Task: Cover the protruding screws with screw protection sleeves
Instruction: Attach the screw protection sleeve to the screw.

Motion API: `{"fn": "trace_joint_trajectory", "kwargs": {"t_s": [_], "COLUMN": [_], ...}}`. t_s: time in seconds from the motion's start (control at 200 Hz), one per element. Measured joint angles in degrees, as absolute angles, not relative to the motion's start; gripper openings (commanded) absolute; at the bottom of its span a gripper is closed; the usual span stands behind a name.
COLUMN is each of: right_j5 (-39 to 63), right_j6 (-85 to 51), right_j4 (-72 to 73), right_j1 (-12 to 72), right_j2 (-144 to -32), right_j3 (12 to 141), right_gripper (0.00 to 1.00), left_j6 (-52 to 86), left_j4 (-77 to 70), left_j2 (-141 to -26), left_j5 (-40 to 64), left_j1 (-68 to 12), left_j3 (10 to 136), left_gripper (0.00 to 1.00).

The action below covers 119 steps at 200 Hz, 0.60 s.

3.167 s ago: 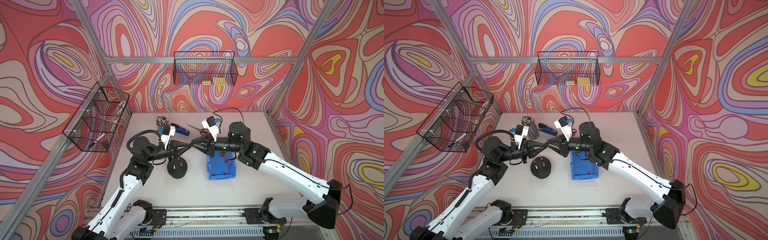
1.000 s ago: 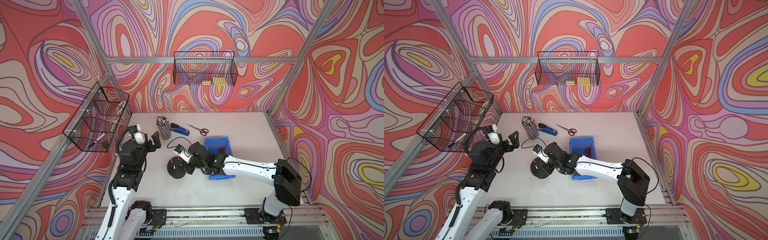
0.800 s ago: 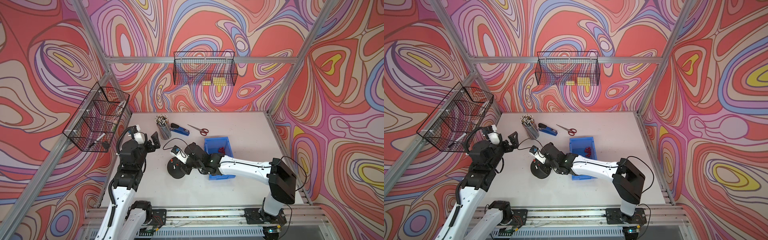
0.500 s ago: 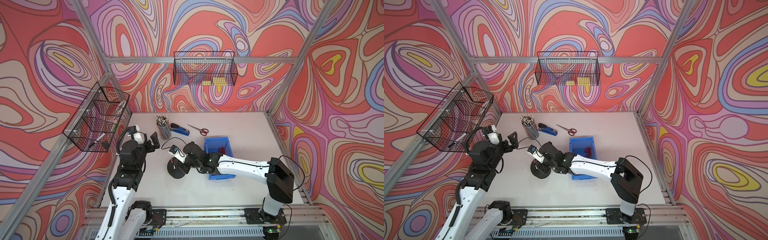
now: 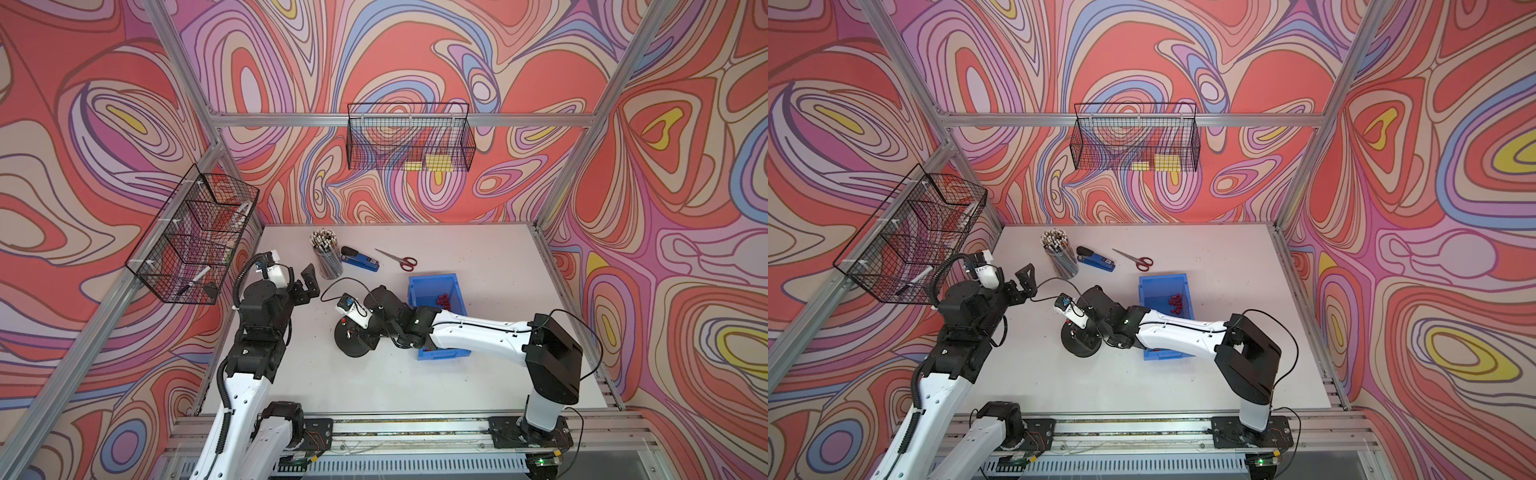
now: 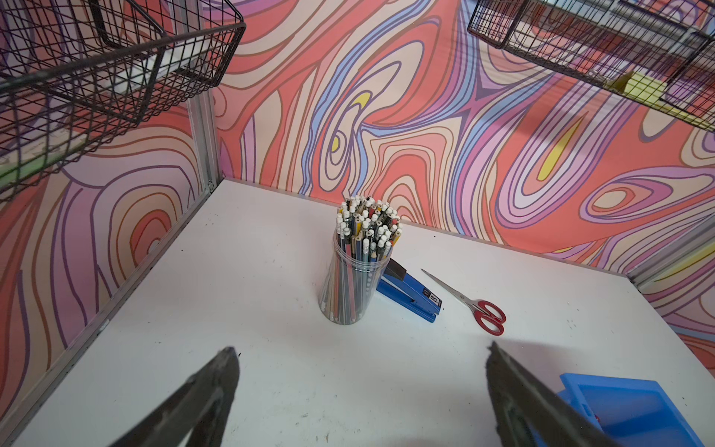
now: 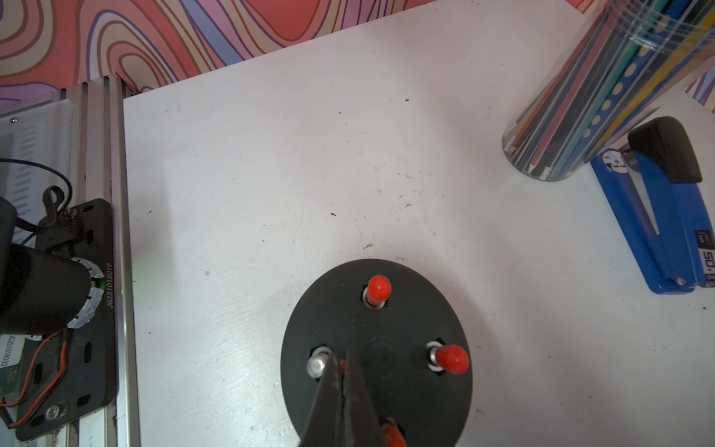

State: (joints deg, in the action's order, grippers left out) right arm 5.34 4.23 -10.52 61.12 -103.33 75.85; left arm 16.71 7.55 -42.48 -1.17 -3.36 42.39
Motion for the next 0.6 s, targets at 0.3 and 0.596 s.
{"fn": "trace_joint_trajectory", "kwargs": {"t_s": [0.3,0.596], "right_j5": [4.82,4.64], "right_j6": [4.19,4.10], "right_j4": [-9.19,-8.58], "right_j1": [61.21,61.21], "right_j2": [-103.31,-103.31], "right_j3": [75.85,75.83], "right_gripper": [0.00,0.00], "left_j6": [16.71,16.71], "left_j4": [7.55,7.55], "left_j2": [-42.52,-42.52], "left_j5": [-1.15,-1.13], "left_j1": [-3.36,-3.36], "left_j3": [42.39,42.39], "left_gripper": [0.99,0.99]}}
